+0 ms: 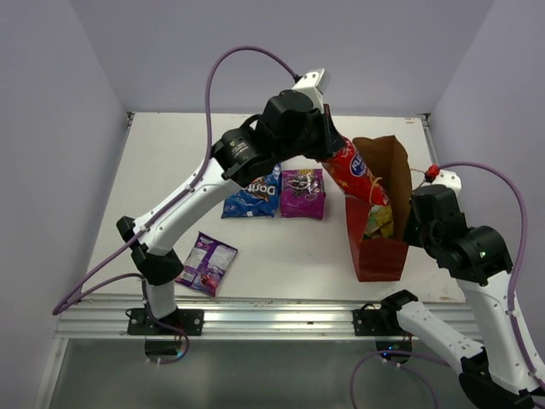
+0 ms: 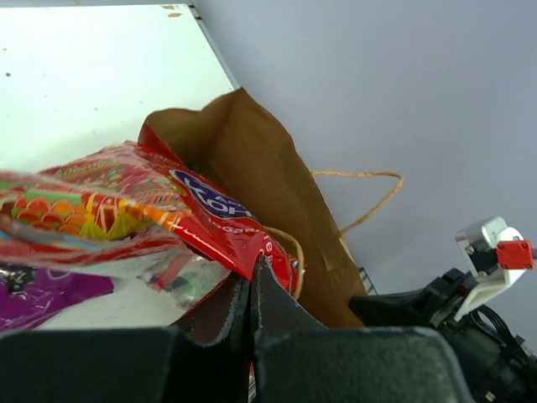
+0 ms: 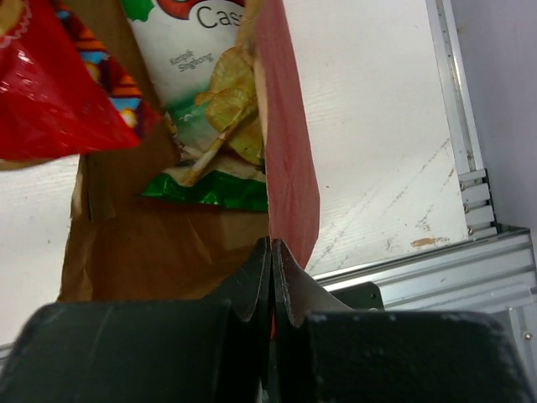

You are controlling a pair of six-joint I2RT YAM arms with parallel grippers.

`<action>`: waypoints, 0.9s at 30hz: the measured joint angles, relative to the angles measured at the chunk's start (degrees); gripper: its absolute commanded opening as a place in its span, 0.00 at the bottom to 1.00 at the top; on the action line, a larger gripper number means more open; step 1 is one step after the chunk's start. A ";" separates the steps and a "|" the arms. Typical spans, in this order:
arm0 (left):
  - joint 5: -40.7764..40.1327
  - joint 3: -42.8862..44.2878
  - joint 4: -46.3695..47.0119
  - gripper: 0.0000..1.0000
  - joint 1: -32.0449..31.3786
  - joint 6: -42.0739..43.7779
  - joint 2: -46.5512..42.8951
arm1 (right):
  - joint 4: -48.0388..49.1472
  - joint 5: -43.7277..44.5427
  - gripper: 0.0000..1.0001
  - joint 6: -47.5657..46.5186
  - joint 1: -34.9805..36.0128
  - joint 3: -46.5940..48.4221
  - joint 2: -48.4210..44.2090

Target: Place the snacks into the paper bag

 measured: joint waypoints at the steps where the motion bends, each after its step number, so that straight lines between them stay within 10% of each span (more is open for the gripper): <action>1: -0.04 0.02 0.07 0.00 -0.68 0.07 0.11 | -0.04 0.00 0.00 0.02 0.00 0.00 -0.11; 27: -5.40 2.54 1.46 0.00 -3.04 10.36 -7.80 | -0.55 0.02 0.00 -0.04 0.00 0.00 -0.28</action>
